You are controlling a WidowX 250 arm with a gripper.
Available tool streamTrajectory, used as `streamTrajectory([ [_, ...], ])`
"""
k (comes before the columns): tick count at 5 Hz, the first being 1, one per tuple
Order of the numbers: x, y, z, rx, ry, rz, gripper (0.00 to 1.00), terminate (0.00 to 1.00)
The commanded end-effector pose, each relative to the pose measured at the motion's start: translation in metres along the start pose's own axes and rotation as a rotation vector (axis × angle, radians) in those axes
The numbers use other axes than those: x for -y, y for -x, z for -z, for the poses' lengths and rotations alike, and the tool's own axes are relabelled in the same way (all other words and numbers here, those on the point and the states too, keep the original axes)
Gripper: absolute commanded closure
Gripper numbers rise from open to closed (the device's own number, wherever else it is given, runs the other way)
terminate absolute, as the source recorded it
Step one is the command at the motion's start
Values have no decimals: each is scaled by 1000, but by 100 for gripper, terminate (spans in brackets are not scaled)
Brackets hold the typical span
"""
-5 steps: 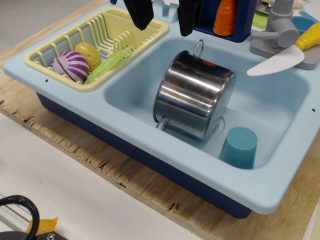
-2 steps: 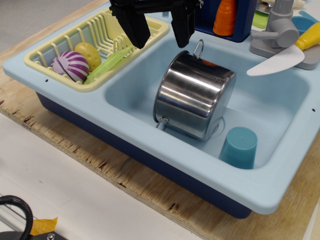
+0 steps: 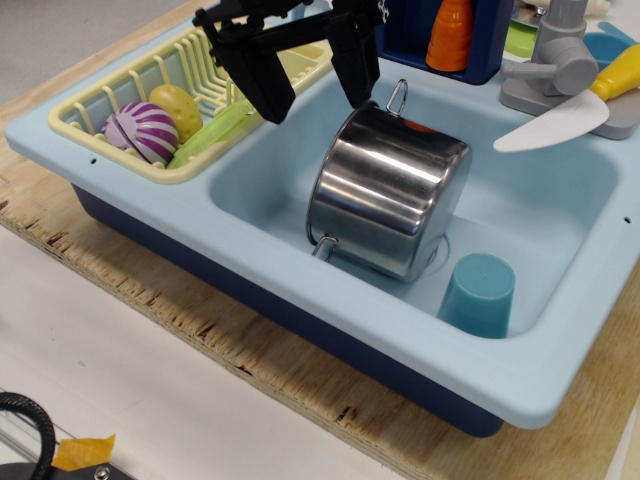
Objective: Flip pot upright which is in sink
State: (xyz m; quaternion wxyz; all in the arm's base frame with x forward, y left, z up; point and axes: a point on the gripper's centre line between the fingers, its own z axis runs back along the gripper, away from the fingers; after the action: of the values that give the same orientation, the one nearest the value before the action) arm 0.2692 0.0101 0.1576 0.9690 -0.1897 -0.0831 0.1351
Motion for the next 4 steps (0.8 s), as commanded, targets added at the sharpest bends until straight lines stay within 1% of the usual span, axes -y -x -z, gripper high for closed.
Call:
streamTrajectory([
  [1, -1, 3, 4, 31, 56, -62, 0, 0],
  [3, 11, 7, 21, 34, 157, -41, 0, 0],
  [4, 21, 6, 27, 28, 182, -35, 0, 0],
])
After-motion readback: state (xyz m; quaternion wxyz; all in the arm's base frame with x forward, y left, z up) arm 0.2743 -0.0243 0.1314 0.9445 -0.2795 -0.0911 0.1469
